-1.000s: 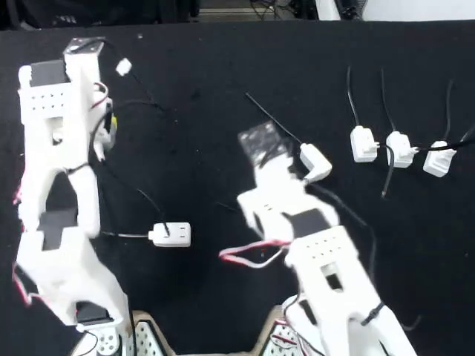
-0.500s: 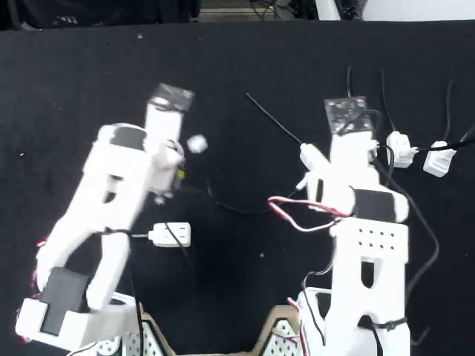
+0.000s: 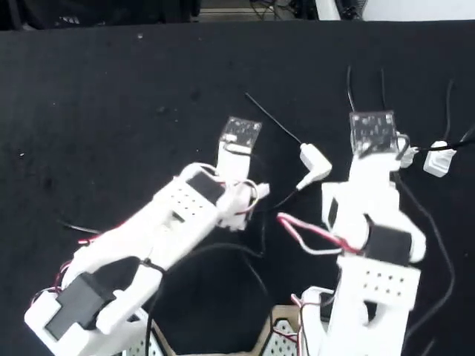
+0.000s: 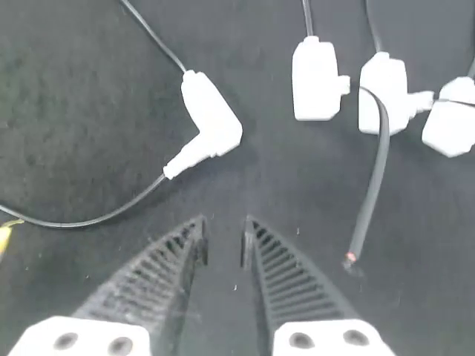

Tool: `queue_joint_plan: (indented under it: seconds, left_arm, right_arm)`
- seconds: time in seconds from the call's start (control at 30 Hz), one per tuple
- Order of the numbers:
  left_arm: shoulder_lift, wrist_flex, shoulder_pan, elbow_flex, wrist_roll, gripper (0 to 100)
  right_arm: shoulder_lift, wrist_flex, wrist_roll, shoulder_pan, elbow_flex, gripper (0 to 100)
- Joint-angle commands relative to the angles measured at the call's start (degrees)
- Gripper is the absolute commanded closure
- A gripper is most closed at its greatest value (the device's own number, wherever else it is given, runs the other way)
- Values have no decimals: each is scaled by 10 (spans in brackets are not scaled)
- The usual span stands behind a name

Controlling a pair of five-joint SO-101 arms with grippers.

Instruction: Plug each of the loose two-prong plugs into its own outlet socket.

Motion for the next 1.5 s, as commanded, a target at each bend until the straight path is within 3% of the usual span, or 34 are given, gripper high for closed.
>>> queue_joint_plan:
  seconds: [0.0,0.1,0.23,0.33,0.47,0.57,0.7,0.83,1.13,1.47]
  left_arm:
    - [-24,-83,3,52,35,816]
    - [-25,-93,-28,65,33,737]
    - [-25,-92,-94,65,30,744]
    - [-25,-48,-145,51,-4,744]
    - [-25,81,-232,-9,-55,744]
    - [-25,149,-304,-33,-101,744]
    - [-25,135,-400,-25,-158,744]
    - [-25,108,-469,-22,-158,744]
    - [-25,15,-487,66,-136,744]
    - [-25,15,-487,77,-136,744]
  right_arm:
    - [-68,0,47,4,52,903]
    - [-82,-28,63,4,102,876]
    - [-81,-75,63,3,160,871]
    - [-81,-92,63,-29,191,871]
    - [-80,-95,63,-138,211,870]
    - [-58,-96,63,-263,225,832]
    - [-6,-156,58,-394,255,815]
    - [73,-245,-2,-447,265,812]
    - [220,-284,-110,-528,195,811]
    - [305,-353,-160,-540,155,811]
